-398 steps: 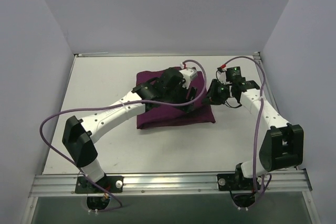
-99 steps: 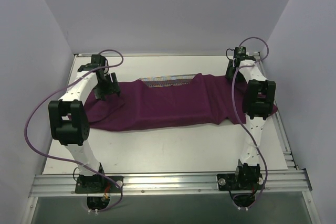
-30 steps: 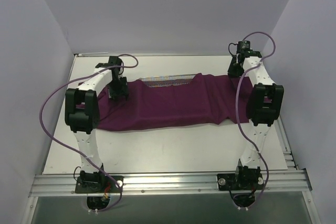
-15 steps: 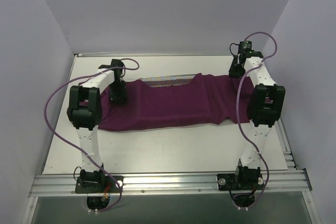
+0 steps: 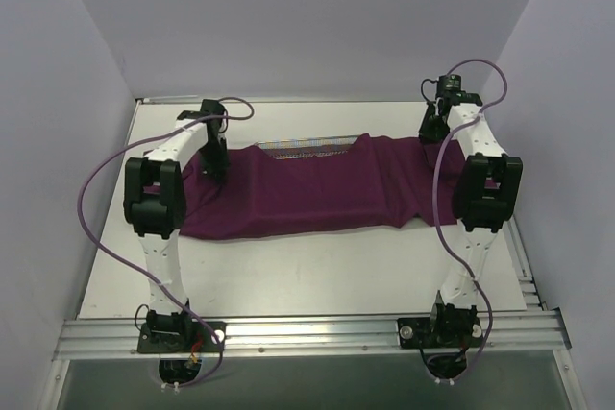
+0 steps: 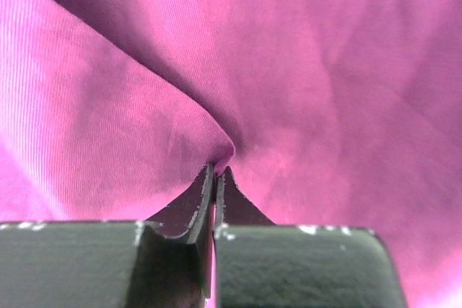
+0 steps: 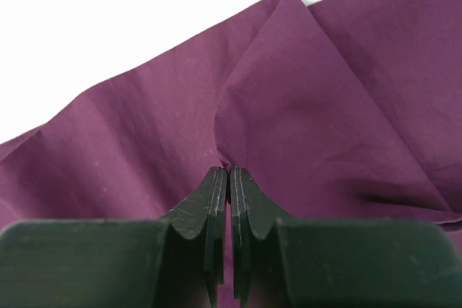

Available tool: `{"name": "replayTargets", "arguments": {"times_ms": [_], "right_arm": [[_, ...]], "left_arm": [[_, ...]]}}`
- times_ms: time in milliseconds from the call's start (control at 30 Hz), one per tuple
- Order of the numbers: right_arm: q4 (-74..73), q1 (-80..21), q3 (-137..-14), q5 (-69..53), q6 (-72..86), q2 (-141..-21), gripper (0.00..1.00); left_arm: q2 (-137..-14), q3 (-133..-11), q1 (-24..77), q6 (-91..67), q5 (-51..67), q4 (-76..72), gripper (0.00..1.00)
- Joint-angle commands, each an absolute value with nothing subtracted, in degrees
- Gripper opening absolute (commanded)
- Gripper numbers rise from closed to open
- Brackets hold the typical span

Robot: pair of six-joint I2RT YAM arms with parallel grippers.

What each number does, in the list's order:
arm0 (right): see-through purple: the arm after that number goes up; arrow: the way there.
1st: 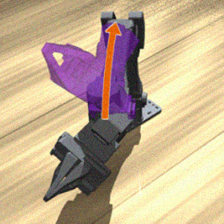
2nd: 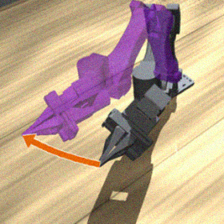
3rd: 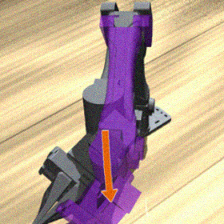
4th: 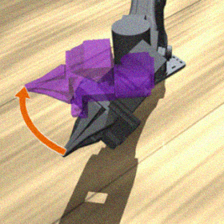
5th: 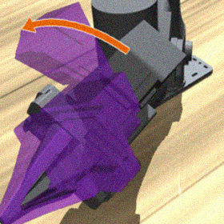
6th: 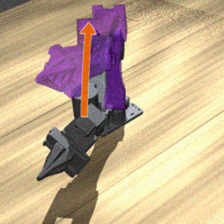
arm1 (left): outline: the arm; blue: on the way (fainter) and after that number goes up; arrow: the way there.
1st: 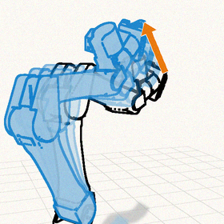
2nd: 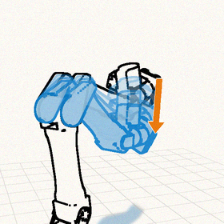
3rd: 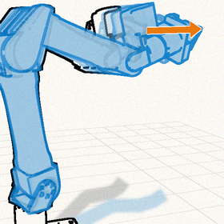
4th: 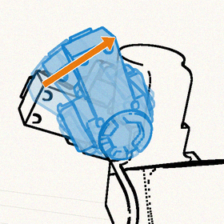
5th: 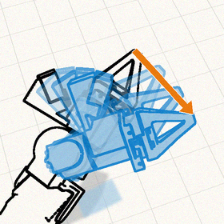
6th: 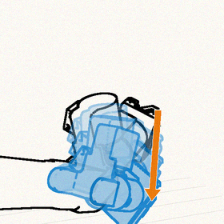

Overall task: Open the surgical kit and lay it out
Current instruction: Open the surgical kit at the center of the board.

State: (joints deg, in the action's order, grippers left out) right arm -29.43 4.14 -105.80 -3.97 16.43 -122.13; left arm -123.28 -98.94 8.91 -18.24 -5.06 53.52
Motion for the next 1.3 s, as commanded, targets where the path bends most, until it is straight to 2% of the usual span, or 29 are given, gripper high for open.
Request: {"name": "replayTargets", "arguments": {"times_ms": [0, 167, 433, 567, 867, 1100, 1200, 1267], "right_arm": [[-34.18, 4.48, -109.58, -4.83, 15.82, -117.69, 0.0], [-35.6, 5.45, -109.35, -6.41, 16.87, -111.11, 0.0], [-34.9, 11.78, -93.81, -10.99, 20.65, -91.95, 0.0], [-35.94, 10.99, -87.99, -11.16, 21.01, -86.14, 0.0], [-33.58, 2.64, -77.01, 2.28, 17.4, -64.1, 0.0], [-33.66, -1.23, -71.02, 11.94, 11.52, -45.02, 0.0], [-33.14, -1.32, -68.21, 16.51, 11.16, -36.95, 0.05], [-33.31, -1.41, -67.94, 18.27, 11.69, -33.94, 0.04]], "left_arm": [[-116.81, -104.23, 8.44, -18.02, -4.04, 57.37, 0.02], [-106.2, -102.76, 5.46, -19.51, -3.17, 57.84, 0.02], [-77.89, -85.36, -8.51, -23.29, -0.79, 55.37, 0.02], [-66.22, -78.94, -10.81, -24.43, -2.19, 58.18, 0.02], [-43.63, -65.58, -11.34, -27.77, -11.86, 57.48, 0.02], [-36.48, -69.76, -11.43, -27.69, -17.57, 56.95, 0.02], [-34.2, -72.15, -11.34, -27.16, -20.82, 56.52, 0.04], [-31.49, -72.43, -11.16, -26.55, -22.58, 55.03, 0.06]]}}
